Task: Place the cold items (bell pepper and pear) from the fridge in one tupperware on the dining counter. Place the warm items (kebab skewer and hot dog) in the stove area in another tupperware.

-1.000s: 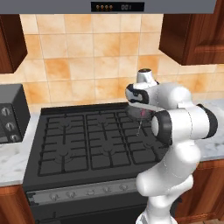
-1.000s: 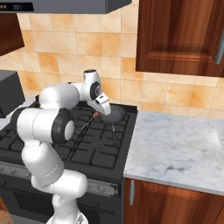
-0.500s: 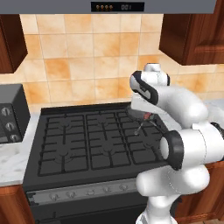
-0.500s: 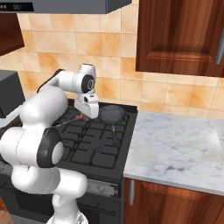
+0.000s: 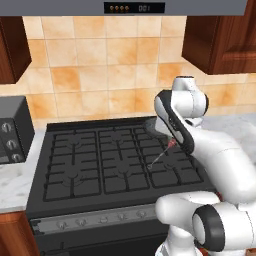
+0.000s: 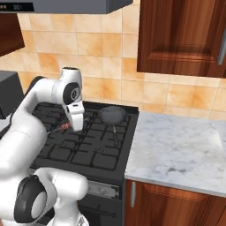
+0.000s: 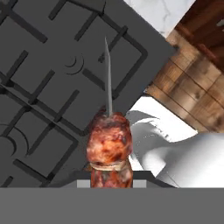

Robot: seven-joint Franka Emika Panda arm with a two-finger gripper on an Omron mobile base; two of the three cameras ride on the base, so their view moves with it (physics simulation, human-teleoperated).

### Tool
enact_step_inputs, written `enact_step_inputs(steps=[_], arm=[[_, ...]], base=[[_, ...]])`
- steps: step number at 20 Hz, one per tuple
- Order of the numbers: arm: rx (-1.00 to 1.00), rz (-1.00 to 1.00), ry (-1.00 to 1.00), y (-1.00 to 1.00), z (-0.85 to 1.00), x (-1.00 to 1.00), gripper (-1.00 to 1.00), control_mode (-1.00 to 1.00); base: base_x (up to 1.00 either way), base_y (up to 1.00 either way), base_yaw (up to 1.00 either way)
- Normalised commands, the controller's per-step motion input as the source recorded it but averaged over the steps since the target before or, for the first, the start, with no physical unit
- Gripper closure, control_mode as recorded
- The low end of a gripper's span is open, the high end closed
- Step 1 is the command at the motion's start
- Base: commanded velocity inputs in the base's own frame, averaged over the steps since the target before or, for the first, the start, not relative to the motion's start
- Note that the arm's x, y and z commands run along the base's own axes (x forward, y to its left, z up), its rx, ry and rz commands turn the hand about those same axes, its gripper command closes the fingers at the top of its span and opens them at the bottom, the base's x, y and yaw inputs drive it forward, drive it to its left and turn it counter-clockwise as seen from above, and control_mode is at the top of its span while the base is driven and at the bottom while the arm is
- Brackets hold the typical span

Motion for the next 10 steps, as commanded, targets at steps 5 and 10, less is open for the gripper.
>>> enact_step_inputs(steps=[5, 10], arm=[[-0.02, -0.33, 0.00, 0.00, 0.10, -0.98, 1.00, -1.00], [-0.05, -0.11, 0.03, 0.10, 0.00, -0.05, 1.00, -1.00]], base=[[0.00, 0.00, 0.00], [0.00, 0.00, 0.00]])
